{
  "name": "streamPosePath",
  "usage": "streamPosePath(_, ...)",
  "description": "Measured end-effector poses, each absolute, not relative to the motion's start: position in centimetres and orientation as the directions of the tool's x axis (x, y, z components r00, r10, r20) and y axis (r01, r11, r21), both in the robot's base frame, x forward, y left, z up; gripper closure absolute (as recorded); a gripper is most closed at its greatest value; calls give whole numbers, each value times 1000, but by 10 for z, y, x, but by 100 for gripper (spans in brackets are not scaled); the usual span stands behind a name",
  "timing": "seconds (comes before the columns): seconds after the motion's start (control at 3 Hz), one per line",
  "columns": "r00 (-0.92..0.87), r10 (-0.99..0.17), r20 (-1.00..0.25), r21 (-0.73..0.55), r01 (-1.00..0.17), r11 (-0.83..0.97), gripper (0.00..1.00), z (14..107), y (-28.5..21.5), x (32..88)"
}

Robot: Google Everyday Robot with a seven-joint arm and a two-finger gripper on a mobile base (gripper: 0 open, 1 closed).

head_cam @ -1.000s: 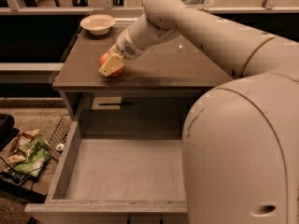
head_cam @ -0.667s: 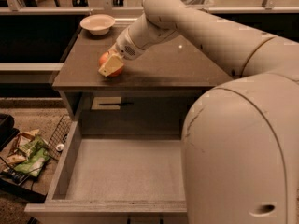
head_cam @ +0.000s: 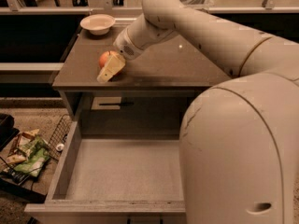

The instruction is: Pick apple from top drawer and place on counter

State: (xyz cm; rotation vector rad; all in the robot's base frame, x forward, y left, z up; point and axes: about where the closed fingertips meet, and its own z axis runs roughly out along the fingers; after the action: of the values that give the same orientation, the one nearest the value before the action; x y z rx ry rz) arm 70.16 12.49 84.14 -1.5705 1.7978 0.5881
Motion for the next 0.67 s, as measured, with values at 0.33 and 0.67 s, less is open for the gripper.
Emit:
streamPosePath(0.33, -23, -672, -740, -108, -982, 153, 0, 858, 132, 703)
streamPosePath(0.67, 85, -643, -761, -213, -969, 124, 0, 930, 136, 695)
